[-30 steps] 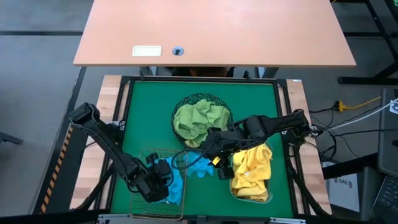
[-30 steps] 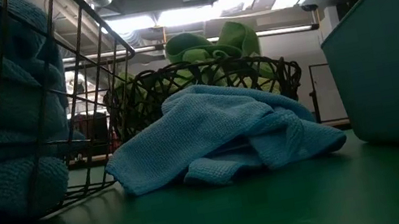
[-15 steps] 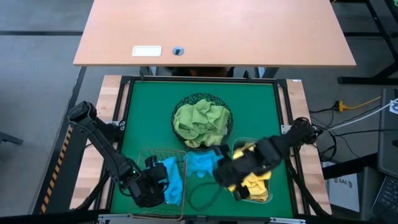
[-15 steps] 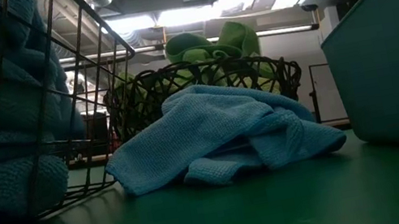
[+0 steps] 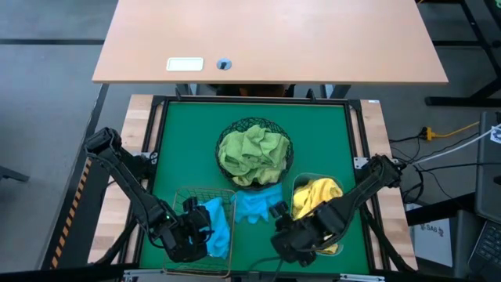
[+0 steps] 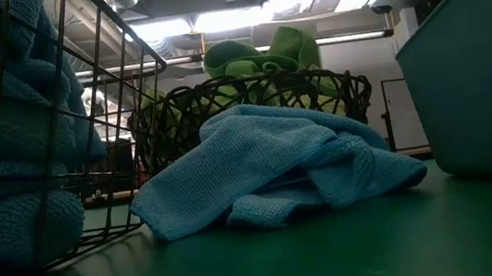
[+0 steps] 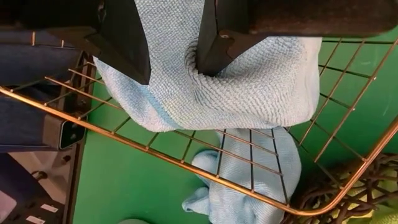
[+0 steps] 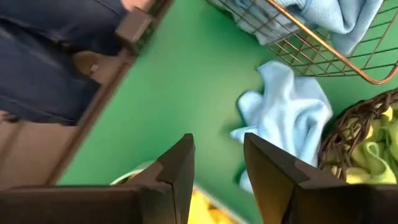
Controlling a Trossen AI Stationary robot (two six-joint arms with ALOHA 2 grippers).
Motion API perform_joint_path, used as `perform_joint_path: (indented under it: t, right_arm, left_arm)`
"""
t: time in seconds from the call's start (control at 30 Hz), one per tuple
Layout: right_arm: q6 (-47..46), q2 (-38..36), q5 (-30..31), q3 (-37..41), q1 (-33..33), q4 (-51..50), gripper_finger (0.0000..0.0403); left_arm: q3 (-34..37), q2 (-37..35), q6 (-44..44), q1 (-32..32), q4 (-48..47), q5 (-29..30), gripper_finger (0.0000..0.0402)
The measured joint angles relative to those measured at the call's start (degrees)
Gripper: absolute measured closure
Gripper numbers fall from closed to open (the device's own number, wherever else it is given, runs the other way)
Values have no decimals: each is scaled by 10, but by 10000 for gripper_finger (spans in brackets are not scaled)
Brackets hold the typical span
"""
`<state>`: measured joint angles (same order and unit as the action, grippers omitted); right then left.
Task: Sort microfiber towel by color & place in baskets
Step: Put the blue microfiber cloth into the wire basket
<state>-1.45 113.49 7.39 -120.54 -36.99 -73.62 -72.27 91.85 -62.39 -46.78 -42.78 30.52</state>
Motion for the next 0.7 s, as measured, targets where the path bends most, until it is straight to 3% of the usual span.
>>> perform_joint_path:
  t: [0.23,0.3,0.43,0.7]
  right_arm:
    - [20,0,40,89,15,100,265]
    - [20,0,41,111,24,124,265]
    - [20,0,42,152,43,167,265]
    - [20,0,36,232,75,282,265]
  left_arm:
    - [0,0,-1,0,0,-17,278]
    - [0,0,-3,0,0,-53,278]
    - [0,0,-9,0,-7,-201,278]
    - [0,0,-47,-5,-7,-259,278]
